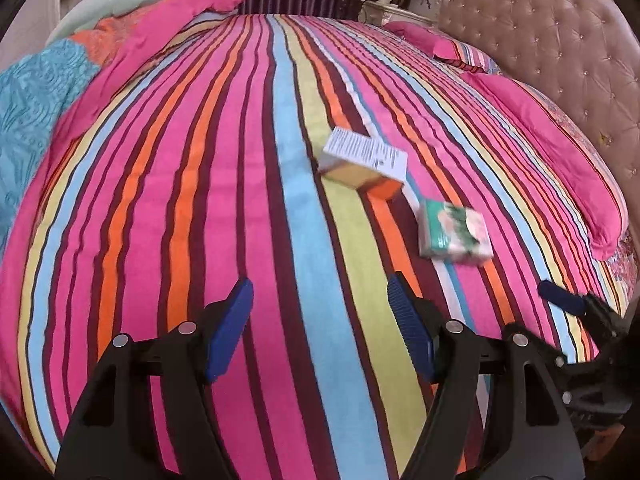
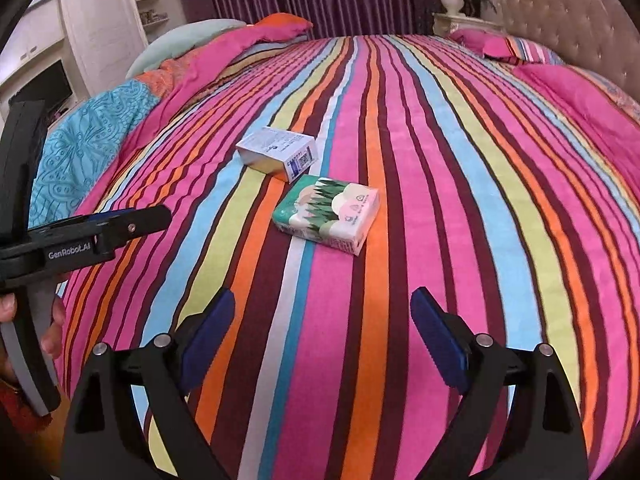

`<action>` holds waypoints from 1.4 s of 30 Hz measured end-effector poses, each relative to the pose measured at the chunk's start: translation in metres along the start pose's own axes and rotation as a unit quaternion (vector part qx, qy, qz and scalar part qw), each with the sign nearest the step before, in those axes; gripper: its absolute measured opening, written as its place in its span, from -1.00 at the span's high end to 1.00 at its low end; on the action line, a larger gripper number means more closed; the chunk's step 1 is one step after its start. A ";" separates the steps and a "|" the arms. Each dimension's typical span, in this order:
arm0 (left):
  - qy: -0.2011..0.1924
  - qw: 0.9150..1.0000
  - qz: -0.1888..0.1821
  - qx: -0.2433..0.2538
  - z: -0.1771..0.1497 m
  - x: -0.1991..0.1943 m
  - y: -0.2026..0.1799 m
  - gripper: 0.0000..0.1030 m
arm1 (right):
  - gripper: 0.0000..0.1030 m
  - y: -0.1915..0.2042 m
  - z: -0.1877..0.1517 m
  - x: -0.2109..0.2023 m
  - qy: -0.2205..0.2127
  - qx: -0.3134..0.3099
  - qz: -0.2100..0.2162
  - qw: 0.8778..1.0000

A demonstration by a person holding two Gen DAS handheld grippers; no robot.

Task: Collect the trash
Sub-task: 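Grasp the small white box with left tool while right grasps the tissue pack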

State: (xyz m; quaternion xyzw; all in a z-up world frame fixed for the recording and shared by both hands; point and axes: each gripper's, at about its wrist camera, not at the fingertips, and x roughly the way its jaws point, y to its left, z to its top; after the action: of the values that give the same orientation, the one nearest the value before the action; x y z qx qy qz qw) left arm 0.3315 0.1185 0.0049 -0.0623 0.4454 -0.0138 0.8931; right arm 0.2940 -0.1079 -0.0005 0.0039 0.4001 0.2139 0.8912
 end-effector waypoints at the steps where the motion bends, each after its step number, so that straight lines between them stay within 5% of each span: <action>1: 0.000 1.000 -0.002 0.004 0.004 0.004 -0.001 -0.33 | -0.65 0.000 0.001 0.003 0.001 0.001 0.000 1.000; 4: -0.006 1.000 -0.008 0.012 0.016 0.014 -0.003 -0.71 | -0.66 0.001 0.005 0.008 0.002 -0.004 -0.006 1.000; 7: -0.012 1.000 -0.022 0.017 0.030 0.023 -0.006 -0.71 | -0.85 0.001 0.008 0.016 0.006 -0.006 -0.012 1.000; 35: 0.041 0.993 -0.051 0.094 0.096 0.110 -0.036 -0.71 | -0.85 -0.001 0.041 0.064 0.001 0.021 -0.050 0.999; 42: 0.048 0.992 -0.032 0.108 0.101 0.126 -0.041 -0.72 | -0.85 0.003 0.051 0.076 0.000 0.011 -0.057 0.998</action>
State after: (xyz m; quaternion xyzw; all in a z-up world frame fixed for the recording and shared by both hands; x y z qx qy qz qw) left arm 0.4893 0.0780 -0.0298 0.0214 0.4813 -0.0935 0.8713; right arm 0.3740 -0.0671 -0.0197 -0.0088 0.4025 0.1581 0.9016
